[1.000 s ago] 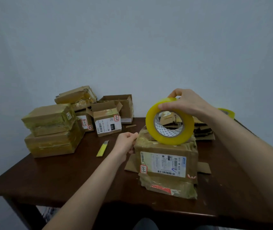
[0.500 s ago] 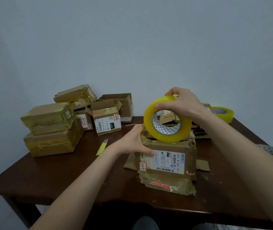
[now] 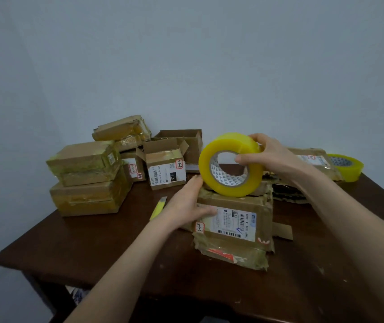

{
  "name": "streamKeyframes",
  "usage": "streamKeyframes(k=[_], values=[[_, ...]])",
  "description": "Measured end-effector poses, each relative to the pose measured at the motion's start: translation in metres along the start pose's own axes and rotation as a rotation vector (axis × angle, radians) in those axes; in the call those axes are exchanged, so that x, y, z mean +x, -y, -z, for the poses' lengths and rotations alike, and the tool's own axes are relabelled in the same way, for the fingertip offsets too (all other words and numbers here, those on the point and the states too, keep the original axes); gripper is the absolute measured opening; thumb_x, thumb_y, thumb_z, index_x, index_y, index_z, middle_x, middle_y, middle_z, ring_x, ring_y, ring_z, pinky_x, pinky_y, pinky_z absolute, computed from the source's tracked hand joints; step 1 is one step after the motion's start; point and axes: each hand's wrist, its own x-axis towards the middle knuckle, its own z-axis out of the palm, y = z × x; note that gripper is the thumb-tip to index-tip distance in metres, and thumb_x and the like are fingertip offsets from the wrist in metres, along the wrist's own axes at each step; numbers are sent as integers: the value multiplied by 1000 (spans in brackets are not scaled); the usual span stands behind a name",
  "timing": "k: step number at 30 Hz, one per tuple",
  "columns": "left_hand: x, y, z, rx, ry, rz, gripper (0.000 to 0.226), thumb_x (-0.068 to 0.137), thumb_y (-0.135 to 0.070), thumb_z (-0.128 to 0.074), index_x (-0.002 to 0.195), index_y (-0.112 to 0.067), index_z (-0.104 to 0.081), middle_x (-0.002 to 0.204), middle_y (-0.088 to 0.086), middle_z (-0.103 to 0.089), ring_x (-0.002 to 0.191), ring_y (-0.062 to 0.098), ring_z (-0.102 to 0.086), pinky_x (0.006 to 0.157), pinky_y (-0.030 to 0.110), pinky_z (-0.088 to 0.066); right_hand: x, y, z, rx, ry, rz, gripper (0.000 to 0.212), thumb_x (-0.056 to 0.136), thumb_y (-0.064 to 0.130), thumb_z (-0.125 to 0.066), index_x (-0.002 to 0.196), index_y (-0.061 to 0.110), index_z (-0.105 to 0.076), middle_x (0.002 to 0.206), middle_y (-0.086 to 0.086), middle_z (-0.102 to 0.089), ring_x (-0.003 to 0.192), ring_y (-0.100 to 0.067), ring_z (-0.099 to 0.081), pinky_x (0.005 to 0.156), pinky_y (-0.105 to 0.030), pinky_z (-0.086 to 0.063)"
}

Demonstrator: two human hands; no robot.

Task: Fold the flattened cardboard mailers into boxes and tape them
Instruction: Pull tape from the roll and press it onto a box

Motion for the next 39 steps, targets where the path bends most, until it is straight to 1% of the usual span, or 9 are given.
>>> streamKeyframes(k=[3,5,11,17,21,26,29,34,39], values=[[0,-1,0,15,12,20,73,79,-41,-73,139,-23,-36,139,-2,-47,126,18,-47,100,38,-44,-9,-16,-6,139,-20,-27,72,52,46,-85,114,23,-59,109,-4,-68,99,-22,-67,91,-48,-54],[-1,-2,1,22,33,20,69,80,-41,-72,137,-21,-39,138,0,-49,124,18,-49,99,40,-45,-13,-17,-10,185,-53,9,54,60,40,-85,106,24,-63,103,-4,-71,96,-23,-68,89,-47,-55],[-5,-6,4,134,61,22,86,86,-39,-66,153,-17,-15,160,0,-12,145,14,-17,117,33,-22,-16,2,16,75,-153,39,39,74,37,-78,108,23,-65,103,3,-67,93,-14,-63,75,-31,-50],[-7,-10,6,168,80,26,84,89,-37,-64,153,-16,-14,160,1,-9,146,14,-13,118,30,-18,-30,12,50,-91,-110,29,21,76,32,-76,91,18,-70,89,-2,-67,83,-18,-60,71,-31,-46],[-8,-14,7,235,96,31,80,91,-39,-59,153,-18,-12,160,-1,-7,147,14,-10,117,29,-14,-34,20,67,-221,-91,32,31,78,29,-76,105,16,-69,101,-3,-67,91,-19,-60,84,-38,-48],[0,-28,8,638,90,-12,80,89,-64,-42,149,-15,-25,158,4,-19,147,20,-6,119,40,-7,-32,13,60,-196,-164,26,40,73,36,-80,103,18,-61,92,2,-61,77,-10,-57,63,-27,-43],[8,-54,-7,600,69,-55,78,88,-65,-43,146,-14,-31,156,5,-27,145,20,-19,117,37,-17,-29,14,53,-202,-216,39,41,71,40,-81,101,21,-61,97,0,-60,83,-15,-56,68,-31,-43],[10,-58,-20,511,36,-127,69,94,-53,-45,151,-22,-22,158,-4,-22,144,12,-20,112,30,-23,-30,12,44,-206,-188,59,54,76,42,-78,124,28,-58,111,3,-59,98,-18,-57,82,-33,-45],[7,-41,-17,598,52,-48,68,89,-66,-36,149,-38,-18,155,10,-25,144,27,-19,118,40,-17,-39,-8,51,54,-218,-23,53,74,32,-81,117,21,-53,92,-3,-69,85,-20,-68,88,-44,-53]])
